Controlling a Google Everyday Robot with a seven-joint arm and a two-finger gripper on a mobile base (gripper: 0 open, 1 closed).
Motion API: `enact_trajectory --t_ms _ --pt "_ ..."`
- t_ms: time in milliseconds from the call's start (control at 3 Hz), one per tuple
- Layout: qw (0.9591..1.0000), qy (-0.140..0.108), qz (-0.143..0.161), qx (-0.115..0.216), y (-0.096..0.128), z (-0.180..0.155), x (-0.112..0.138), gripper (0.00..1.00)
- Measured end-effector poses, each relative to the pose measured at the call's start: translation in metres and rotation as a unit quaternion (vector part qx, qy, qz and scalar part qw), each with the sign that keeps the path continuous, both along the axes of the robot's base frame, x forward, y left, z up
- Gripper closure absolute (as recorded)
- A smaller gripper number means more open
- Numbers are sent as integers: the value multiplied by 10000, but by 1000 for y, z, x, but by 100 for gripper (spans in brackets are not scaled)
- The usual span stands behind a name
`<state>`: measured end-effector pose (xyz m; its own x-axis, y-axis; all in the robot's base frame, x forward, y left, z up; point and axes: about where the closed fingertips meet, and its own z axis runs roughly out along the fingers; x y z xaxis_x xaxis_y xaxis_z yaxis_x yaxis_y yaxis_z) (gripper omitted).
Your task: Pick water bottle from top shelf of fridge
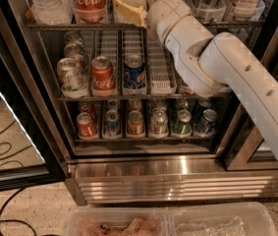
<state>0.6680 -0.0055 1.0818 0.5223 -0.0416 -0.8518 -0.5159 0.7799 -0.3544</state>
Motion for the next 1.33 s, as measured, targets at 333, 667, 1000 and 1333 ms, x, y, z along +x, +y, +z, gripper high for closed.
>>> enact_trajectory --t_ms 333,667,1000,1333 --pt "9999 -101 15 22 0 13 0 100" --pt "9997 -216 45 -44 0 27 6 100" --pt "9995 -291 30 -99 -3 34 11 100" --pt "9993 -359 1 -134 -6 40 15 100"
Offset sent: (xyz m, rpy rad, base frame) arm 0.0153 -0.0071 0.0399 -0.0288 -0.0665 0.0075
